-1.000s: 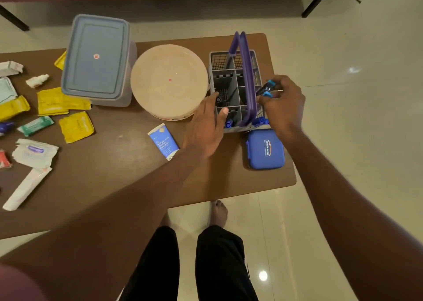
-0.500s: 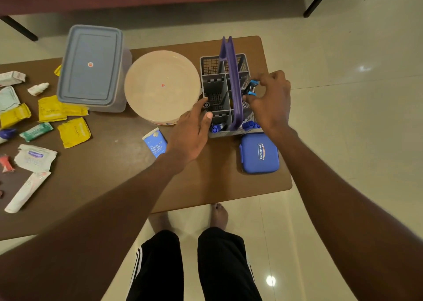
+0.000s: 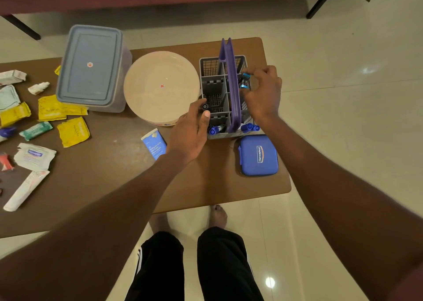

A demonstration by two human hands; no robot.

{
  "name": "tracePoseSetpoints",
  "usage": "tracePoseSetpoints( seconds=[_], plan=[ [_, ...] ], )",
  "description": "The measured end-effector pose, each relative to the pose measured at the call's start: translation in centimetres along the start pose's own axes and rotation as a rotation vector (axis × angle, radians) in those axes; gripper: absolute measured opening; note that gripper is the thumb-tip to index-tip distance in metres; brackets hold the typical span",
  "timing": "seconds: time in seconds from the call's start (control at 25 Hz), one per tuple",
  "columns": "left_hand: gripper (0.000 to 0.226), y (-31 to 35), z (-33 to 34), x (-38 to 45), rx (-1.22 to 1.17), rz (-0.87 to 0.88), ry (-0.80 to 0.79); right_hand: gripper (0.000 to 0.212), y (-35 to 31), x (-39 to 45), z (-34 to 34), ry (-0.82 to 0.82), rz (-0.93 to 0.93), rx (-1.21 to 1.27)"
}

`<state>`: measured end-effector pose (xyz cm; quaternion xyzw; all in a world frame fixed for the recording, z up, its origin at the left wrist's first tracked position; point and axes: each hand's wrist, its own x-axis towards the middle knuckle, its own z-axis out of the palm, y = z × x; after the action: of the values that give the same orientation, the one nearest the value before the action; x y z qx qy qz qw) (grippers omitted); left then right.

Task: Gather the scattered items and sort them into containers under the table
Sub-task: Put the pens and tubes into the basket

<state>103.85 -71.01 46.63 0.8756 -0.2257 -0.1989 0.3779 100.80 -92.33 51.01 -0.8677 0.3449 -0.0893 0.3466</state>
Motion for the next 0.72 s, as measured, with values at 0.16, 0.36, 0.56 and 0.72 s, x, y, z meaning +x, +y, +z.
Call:
tracePoseSetpoints(
  seconds=[0.16,0.36,0.56,0.72],
  plan=[
    [0.046,0.5,-0.5,-0.2,-0.037,-0.016,-0.027,0.052,-0.5,0.9,0.5,-0.053,0.067,0.005],
    [0.047,-1.5,-1.5,-1.6,-0.106,-0.024,-0.045,0.028,-2.2,-0.5,-0.7,0.39,0.24,0.454],
    [0.043,-5.1,-3.8,-5.5,-0.002,-0.143,0.17,0.026,-8.1,-5.6,-1.3,0.664,-0.107,0.494],
    [0.042,-10.6,-8.2,-8.7,0.238,-0.134,0.246,0.019,-15.4,-11.2,5.0,0.313,-0.425,0.416]
  ],
)
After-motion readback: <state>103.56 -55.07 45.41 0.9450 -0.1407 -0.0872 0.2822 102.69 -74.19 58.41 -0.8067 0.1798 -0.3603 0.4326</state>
